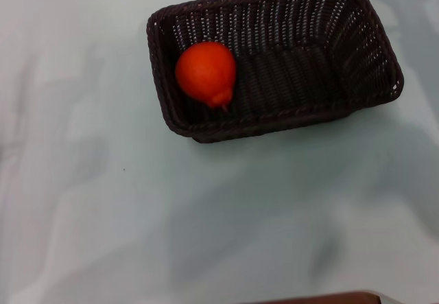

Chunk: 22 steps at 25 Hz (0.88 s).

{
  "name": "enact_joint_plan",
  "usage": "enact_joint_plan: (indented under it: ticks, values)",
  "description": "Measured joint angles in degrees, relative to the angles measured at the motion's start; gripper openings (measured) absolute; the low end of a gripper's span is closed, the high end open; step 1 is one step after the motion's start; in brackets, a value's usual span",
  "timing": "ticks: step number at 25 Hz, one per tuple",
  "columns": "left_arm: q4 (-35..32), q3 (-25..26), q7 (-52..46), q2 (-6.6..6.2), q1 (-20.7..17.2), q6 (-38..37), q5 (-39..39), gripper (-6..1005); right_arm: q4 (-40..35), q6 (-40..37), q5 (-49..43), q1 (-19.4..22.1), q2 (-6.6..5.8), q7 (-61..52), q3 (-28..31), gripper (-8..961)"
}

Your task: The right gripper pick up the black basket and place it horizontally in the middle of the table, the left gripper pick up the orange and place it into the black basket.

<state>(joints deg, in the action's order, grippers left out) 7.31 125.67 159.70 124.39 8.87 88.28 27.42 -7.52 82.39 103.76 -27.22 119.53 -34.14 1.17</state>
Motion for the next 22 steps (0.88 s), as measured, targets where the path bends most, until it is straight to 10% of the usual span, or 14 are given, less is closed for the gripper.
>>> enact_joint_plan:
  ticks: [22]
  values:
    - [-1.18,0.8,-0.36,0.15,2.76,0.79,-0.1,903,0.98,-0.82,-0.02,0.18,0.0,0.77,1.94,683]
